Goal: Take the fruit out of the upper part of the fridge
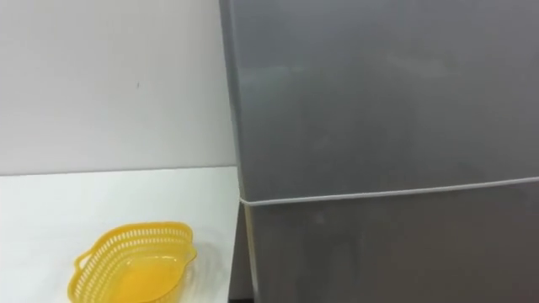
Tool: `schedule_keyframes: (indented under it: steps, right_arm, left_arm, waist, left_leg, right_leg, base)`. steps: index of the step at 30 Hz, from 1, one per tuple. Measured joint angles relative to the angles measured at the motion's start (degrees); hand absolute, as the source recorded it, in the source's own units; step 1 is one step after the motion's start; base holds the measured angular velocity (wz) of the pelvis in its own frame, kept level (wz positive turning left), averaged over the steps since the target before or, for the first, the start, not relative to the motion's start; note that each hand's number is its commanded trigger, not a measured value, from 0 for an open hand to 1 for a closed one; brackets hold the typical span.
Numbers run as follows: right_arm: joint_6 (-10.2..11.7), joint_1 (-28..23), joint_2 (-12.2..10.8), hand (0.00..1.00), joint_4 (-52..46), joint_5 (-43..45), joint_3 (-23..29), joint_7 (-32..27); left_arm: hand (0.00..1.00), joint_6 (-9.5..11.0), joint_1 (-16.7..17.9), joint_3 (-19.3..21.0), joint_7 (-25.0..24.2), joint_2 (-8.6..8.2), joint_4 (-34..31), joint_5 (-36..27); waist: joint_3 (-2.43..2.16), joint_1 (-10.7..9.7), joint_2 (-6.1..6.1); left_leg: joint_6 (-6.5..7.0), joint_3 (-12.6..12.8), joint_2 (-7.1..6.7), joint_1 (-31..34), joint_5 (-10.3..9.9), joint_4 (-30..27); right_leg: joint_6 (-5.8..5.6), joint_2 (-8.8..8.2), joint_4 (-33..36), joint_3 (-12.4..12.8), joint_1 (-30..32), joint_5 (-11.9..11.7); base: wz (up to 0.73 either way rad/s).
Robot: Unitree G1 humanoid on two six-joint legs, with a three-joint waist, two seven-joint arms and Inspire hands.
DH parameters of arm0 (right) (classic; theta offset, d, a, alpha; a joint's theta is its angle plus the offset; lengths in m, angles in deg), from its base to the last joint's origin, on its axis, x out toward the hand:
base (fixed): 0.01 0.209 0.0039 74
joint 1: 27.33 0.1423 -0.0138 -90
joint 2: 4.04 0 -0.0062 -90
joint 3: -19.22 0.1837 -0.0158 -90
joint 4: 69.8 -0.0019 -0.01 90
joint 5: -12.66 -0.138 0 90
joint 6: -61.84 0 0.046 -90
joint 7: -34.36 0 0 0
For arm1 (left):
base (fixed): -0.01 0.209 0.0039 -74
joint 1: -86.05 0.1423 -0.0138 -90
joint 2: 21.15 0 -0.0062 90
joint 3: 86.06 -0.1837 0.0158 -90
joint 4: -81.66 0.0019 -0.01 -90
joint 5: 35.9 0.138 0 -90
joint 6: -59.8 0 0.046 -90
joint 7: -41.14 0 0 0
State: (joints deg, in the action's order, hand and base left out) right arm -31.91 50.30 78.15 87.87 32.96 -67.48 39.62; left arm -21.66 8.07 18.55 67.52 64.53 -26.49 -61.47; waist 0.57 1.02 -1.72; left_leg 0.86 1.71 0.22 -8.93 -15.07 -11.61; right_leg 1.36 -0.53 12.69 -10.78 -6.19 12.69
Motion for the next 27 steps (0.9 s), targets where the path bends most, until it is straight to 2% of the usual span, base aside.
schedule_keyframes:
  steps: [2, 3, 6, 9, 11, 16, 22, 27]
  right_arm:
    - [0.09, 1.23, 0.07, 0.00, 0.63, 0.00, 0.01, 0.70]
    - [0.10, 2.20, 0.13, 0.00, 1.33, 0.00, 0.01, 1.01]
    - [0.31, 3.34, 0.72, 0.00, 3.04, 0.05, 0.02, 1.22]
    - [0.67, 4.16, 0.79, 0.00, 3.93, 0.72, 0.22, 1.16]
    - [0.72, 4.18, 0.79, 0.00, 3.90, 0.79, 0.34, 1.25]
    - [0.66, 4.38, 0.76, 0.00, 3.68, 1.98, 0.22, 2.01]
    - [0.53, 4.54, 0.74, 0.00, 4.18, 5.04, 0.18, 3.20]
    - [0.53, 4.50, 0.72, 0.00, 4.10, 5.06, 0.11, 3.66]
  left_arm:
    - [0.00, -0.57, -0.56, -1.44, -2.58, 0.54, -0.85, 1.33]
    - [0.00, -0.92, -1.05, -1.85, -4.31, 0.75, -1.72, 1.51]
    - [0.00, -1.19, -2.59, -3.15, -7.74, 1.03, -3.44, 1.45]
    - [0.00, -1.28, -2.63, -3.68, -11.30, 1.32, -5.59, 1.49]
    - [0.00, -2.09, -2.80, -3.95, -14.74, 1.33, -7.57, 1.50]
    - [0.00, -2.65, -3.62, -5.36, -21.14, 1.30, -8.47, 1.64]
    - [0.00, -4.50, -4.76, -8.34, -28.59, 1.33, -8.47, 0.27]
    - [0.00, -4.63, -6.31, -8.82, -33.88, 1.33, -8.46, -0.53]
  waist:
    - [-0.08, -0.71, 0.17]
    - [0.14, -0.92, 0.24]
    - [0.30, -1.33, 0.37]
    - [0.33, -2.45, 0.45]
    - [0.33, -3.24, 0.48]
    - [0.27, -4.08, 0.53]
    - [-0.08, -4.07, 0.47]
    - [-0.36, -4.18, 0.12]
  left_leg:
    - [0.09, 0.07, -0.06, 0.46, 0.06, 0.00]
    - [0.09, 0.56, -0.01, 0.62, 0.06, 0.02]
    - [0.09, 1.02, 0.02, 0.62, 0.07, 0.02]
    - [0.09, 0.91, 0.05, 0.58, 0.07, 0.15]
    - [0.09, 1.13, 0.08, 0.56, 0.07, 0.26]
    - [0.09, 1.41, 0.14, 0.60, 0.07, 0.27]
    - [0.09, 1.28, 0.17, 0.26, 0.07, 0.25]
    - [0.09, 1.42, 0.25, 0.13, 0.07, 0.19]
  right_leg:
    - [-0.03, -0.02, 0.17, 0.13, 0.52, 0.02]
    - [-0.02, 0.06, 0.35, 0.54, 0.97, 0.01]
    - [-0.01, 0.27, 0.96, 0.67, 1.37, -0.01]
    - [-0.01, 0.28, 0.93, 0.64, 1.37, -0.01]
    - [-0.01, 0.37, 0.87, 1.23, 1.55, -0.01]
    - [-0.01, 0.50, 0.82, 1.23, 1.57, -0.01]
    - [0.02, 0.51, 0.87, 1.19, 1.27, -0.03]
    - [0.19, 0.55, 0.95, 1.04, 1.21, -0.17]
  base:
    - [-0.04]
    - [-0.12]
    - [-0.12]
    - [-0.03]
    - [-0.09]
    - [-0.02]
    - [0.00]
    - [0.00]
